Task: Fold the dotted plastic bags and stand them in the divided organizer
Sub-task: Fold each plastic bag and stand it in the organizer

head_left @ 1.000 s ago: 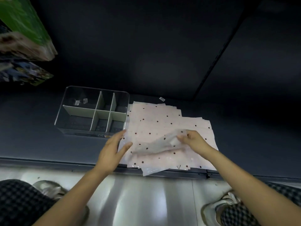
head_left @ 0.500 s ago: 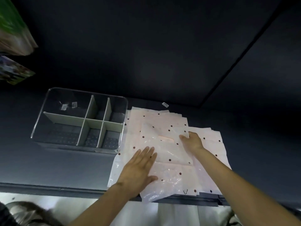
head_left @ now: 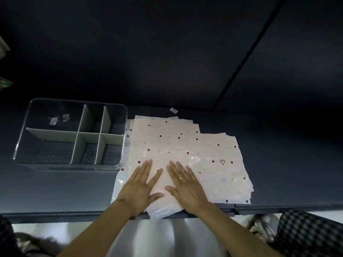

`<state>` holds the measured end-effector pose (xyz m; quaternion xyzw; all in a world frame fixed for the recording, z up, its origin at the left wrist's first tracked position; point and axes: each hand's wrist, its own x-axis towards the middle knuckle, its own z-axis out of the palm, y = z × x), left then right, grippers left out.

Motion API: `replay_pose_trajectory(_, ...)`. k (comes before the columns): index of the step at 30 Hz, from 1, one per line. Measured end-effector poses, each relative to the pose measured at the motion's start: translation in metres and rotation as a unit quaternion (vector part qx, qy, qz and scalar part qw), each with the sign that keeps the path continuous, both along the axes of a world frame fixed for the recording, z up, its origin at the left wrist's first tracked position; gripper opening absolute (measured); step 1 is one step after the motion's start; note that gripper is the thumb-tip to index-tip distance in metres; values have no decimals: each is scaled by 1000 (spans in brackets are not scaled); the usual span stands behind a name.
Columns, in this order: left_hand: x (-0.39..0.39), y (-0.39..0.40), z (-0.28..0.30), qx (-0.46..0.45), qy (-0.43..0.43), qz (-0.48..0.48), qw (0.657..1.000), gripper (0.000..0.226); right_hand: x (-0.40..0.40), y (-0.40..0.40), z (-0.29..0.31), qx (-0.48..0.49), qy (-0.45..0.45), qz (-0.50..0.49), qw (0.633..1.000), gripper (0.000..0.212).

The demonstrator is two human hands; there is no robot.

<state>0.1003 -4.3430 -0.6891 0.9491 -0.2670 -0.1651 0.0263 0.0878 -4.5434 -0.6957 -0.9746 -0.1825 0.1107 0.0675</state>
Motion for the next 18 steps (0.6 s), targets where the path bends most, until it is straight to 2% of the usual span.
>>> replay_pose_trajectory(4, 2, 8, 3, 17, 5, -11, 1000, 75, -12, -44, 2, -64, 20, -38, 997, 69)
replay_pose_trajectory(7, 4, 8, 4, 9, 5, -4, 1000, 77, -17, -63, 8, -78, 27, -63, 995, 71)
replay_pose_trajectory(9, 4, 9, 5, 1, 10, 2, 1000, 83, -14, -63, 17, -62, -32, -79, 994, 63)
replay_pose_trajectory(10, 5, 9, 6, -7, 15, 10, 1000, 87, -10, -59, 23, -50, -88, -81, 992, 51)
replay_pose_trajectory(12, 7, 7, 10, -33, 26, 29, 999, 101, 1, -53, 30, -31, -168, -66, 983, 29)
replay_pose_trajectory(14, 8, 5, 13, -47, 25, 46, 998, 113, 9, -47, 34, -16, -169, -41, 985, 35)
replay_pose_trajectory(18, 12, 5, 17, -76, 6, 68, 995, 116, 18, -42, 26, -55, -160, 66, 983, 43)
